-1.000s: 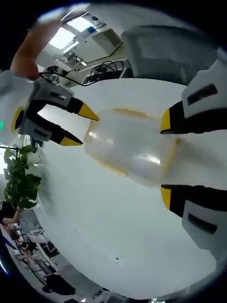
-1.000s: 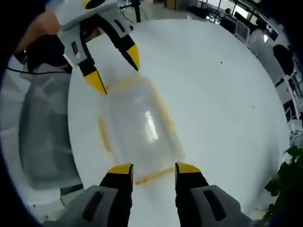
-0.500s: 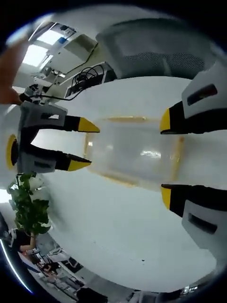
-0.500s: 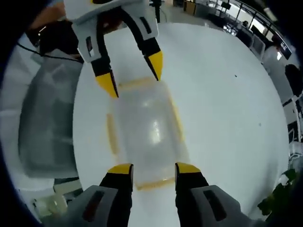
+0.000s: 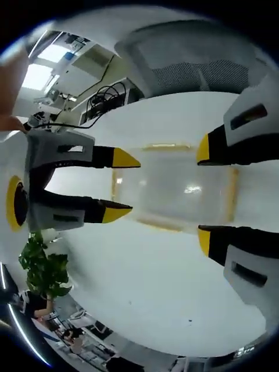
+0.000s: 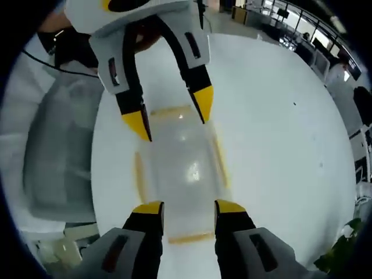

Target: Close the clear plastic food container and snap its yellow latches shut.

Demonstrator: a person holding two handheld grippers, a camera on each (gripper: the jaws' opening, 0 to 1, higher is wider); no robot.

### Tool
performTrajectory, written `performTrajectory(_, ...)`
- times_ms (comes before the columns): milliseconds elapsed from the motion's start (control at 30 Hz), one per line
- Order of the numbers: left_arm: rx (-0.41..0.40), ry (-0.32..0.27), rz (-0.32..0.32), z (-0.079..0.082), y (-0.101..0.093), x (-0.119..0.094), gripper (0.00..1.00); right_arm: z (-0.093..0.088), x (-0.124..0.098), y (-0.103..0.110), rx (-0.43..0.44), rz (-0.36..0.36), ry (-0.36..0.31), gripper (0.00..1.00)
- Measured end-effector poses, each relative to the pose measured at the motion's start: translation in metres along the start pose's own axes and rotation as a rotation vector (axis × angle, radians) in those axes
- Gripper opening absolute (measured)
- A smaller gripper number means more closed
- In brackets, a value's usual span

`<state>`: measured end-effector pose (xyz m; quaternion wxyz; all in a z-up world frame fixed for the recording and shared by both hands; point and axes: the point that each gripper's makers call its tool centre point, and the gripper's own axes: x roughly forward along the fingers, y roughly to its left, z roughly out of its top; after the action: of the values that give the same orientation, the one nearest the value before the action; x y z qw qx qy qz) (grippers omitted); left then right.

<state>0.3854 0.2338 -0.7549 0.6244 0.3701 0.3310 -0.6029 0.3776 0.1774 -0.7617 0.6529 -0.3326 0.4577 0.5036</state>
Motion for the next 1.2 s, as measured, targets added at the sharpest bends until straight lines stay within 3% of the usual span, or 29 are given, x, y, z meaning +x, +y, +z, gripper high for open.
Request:
performTrajectory(733, -0.044, -0.076, -0.025, 0.022, -0.003, 0.01, 0.42, 0.022, 0.004, -0.006, -0.023, 0.002, -0.058, 0.34)
performTrajectory(1200, -0.073, -0.086, -0.024, 0.028, -0.01, 0.016, 0.42, 0.028, 0.0, -0.019, -0.036, -0.005, -0.076, 0.34)
